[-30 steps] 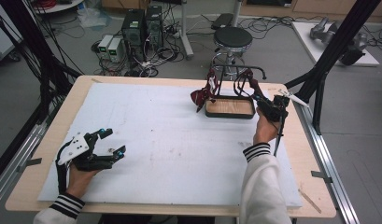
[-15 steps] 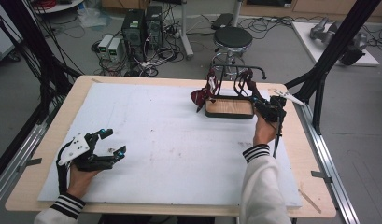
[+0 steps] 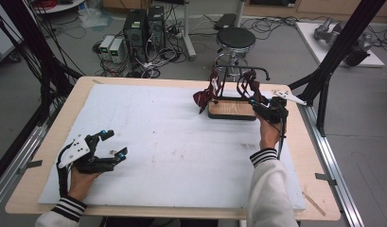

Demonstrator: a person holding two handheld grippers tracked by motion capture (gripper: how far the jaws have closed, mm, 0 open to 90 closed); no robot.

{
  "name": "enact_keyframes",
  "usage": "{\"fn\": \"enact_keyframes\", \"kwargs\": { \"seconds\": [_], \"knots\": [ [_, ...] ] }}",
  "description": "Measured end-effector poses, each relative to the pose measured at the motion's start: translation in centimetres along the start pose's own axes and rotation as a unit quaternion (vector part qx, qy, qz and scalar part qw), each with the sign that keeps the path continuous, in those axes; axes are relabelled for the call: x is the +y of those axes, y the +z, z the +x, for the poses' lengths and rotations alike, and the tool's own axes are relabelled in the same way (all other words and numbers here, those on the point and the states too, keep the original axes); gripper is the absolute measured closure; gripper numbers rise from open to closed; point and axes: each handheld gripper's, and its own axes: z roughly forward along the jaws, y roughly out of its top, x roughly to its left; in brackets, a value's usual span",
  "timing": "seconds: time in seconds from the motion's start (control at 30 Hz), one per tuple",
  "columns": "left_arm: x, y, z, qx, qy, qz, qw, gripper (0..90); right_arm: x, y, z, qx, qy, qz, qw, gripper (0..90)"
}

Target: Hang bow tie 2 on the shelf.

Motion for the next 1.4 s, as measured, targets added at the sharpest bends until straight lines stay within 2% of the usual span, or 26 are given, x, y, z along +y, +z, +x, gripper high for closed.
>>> {"fn": "enact_keyframes", "kwargs": {
  "seconds": [0.13,0.23,0.37,0.47,0.63,0.87,1.03,1.13,1.4],
  "knots": [
    [0.0,0.0,0.0,0.001,0.001,-0.003,1.0000,17.3,-0.1,0.2,0.1,-0.002,-0.010,0.006,0.9999,29.3],
    [0.0,0.0,0.0,0.003,0.000,-0.006,1.0000,17.3,0.0,0.1,0.3,-0.001,-0.011,0.000,0.9999,20.0],
    [0.0,0.0,-0.1,0.002,-0.001,-0.013,0.9999,17.3,0.4,-0.5,0.6,-0.002,-0.020,-0.013,0.9997,12.0],
    [0.0,-0.1,0.0,0.002,-0.003,-0.018,0.9998,17.3,0.5,-1.0,0.8,0.001,-0.020,-0.019,0.9996,11.6],
    [-0.1,-0.4,0.2,0.004,-0.003,-0.024,0.9997,17.3,0.8,-2.0,1.4,0.012,-0.032,-0.030,0.9990,10.9],
    [-0.3,-1.1,0.3,0.018,-0.006,-0.029,0.9994,17.3,0.4,-4.1,2.4,0.058,-0.062,-0.062,0.9945,9.9],
    [-0.6,-1.4,0.4,0.029,-0.010,-0.028,0.9991,17.3,-0.9,-6.2,2.9,0.078,-0.077,-0.072,0.9913,9.8],
    [-0.8,-1.5,0.4,0.032,-0.012,-0.028,0.9990,17.3,-2.3,-7.7,3.4,0.088,-0.096,-0.088,0.9876,9.9],
    [-1.1,-1.7,0.2,0.041,-0.015,-0.035,0.9985,17.3,-5.8,-11.0,3.7,0.106,-0.124,-0.121,0.9791,9.9]
  ]
}}
